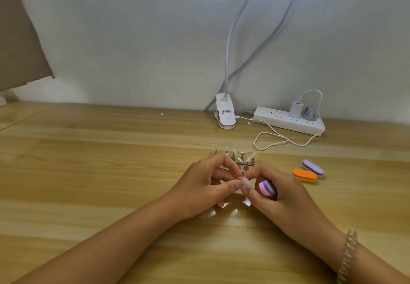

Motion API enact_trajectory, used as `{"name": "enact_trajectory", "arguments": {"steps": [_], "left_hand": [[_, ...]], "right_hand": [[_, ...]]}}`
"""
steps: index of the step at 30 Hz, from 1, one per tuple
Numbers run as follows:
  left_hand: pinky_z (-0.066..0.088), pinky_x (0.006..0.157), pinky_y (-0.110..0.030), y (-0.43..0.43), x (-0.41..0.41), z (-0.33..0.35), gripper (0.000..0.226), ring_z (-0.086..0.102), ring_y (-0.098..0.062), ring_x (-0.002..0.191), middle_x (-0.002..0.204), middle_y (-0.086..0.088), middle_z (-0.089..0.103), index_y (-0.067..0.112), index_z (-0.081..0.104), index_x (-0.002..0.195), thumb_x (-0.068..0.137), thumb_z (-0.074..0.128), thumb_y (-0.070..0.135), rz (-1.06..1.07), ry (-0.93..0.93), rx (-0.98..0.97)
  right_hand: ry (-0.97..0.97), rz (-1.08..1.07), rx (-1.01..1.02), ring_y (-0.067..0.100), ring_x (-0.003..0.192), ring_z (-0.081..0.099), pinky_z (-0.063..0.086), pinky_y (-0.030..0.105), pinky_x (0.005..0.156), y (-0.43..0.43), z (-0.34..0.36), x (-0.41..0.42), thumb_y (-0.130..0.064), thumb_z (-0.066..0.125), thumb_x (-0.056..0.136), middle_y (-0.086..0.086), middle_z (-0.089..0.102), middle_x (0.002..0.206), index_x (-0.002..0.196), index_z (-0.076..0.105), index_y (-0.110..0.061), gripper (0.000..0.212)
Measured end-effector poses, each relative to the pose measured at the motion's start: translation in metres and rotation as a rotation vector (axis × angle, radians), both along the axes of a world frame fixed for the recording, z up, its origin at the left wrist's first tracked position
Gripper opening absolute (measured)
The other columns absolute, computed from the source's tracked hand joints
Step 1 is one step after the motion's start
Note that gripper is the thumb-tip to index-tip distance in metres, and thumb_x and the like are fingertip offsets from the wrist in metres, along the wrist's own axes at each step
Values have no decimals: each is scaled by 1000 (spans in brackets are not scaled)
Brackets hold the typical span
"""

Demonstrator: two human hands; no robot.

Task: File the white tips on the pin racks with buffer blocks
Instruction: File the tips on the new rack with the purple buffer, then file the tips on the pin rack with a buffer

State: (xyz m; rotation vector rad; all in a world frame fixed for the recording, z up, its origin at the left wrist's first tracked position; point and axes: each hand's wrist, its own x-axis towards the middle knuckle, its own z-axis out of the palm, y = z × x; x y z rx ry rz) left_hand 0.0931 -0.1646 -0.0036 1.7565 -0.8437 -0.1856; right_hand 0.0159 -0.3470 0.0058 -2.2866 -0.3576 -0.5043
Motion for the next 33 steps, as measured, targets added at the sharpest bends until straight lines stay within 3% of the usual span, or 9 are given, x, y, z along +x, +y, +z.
{"name": "enact_trajectory", "arguments": {"steps": [3, 7, 10, 12, 14, 18, 21, 26, 33], "left_hand": [[48, 56, -23, 0, -4, 3, 20, 62, -9, 55, 97, 6, 74, 24, 53, 96, 90, 72, 19, 57, -83, 21], [42, 65, -14, 0, -2, 5, 33, 52, -5, 76, 100, 14, 54, 33, 47, 93, 82, 78, 28, 496, -322, 56], [43, 84, -22, 5, 6, 4, 40, 52, -5, 96, 110, 16, 53, 31, 46, 104, 80, 79, 29, 649, -222, 139], [39, 99, -33, 4, 9, 2, 45, 52, -9, 110, 115, 18, 54, 33, 45, 111, 79, 77, 35, 618, -174, 324], [32, 101, -33, 3, 10, 0, 46, 52, -5, 114, 114, 23, 56, 37, 46, 114, 79, 74, 42, 586, -186, 412], [28, 94, -29, 4, 11, 1, 35, 53, -2, 109, 105, 25, 57, 40, 52, 110, 81, 72, 40, 572, -206, 396], [25, 92, -27, 3, 10, 0, 27, 52, -1, 109, 106, 23, 56, 41, 55, 106, 83, 68, 39, 566, -227, 435], [30, 94, -28, 2, 8, 2, 27, 54, -1, 96, 95, 20, 59, 40, 57, 98, 75, 71, 40, 529, -206, 410], [27, 98, -28, 2, 5, 4, 33, 50, 4, 91, 90, 19, 56, 46, 61, 88, 58, 51, 54, 424, -213, 460]], "right_hand": [[-22, -26, 38, 20, 58, 52, 38, 30, 54, 0, 1, 0, -25, 72, 85, 1, 58, 62, 87, 68, -26, 5], [-68, -221, 101, 7, 52, 46, 35, 18, 54, -9, 0, 4, -24, 73, 84, -2, 55, 52, 78, 66, -25, 9], [-19, -338, 118, 9, 54, 44, 33, 15, 56, -21, 1, 8, -23, 74, 84, 1, 51, 51, 78, 66, -25, 10], [39, -360, 171, 6, 50, 41, 32, 13, 51, -25, 0, 10, -23, 74, 84, -6, 45, 48, 77, 66, -27, 12], [55, -376, 163, 2, 51, 42, 33, 12, 52, -26, -1, 11, -25, 74, 84, -11, 43, 45, 77, 66, -27, 12], [32, -382, 83, -8, 60, 51, 33, 1, 64, -24, -2, 11, -22, 73, 84, -17, 51, 43, 76, 63, -28, 14], [26, -384, 63, -13, 63, 51, 33, 2, 62, -23, -1, 10, -22, 74, 84, -18, 54, 43, 76, 63, -29, 15], [43, -370, 57, -11, 64, 51, 33, 4, 61, -24, -2, 11, -27, 73, 84, -15, 54, 43, 76, 65, -30, 12], [70, -349, 81, -3, 60, 53, 34, 6, 61, -24, -2, 12, -28, 74, 83, -14, 58, 47, 78, 67, -31, 9]]}}
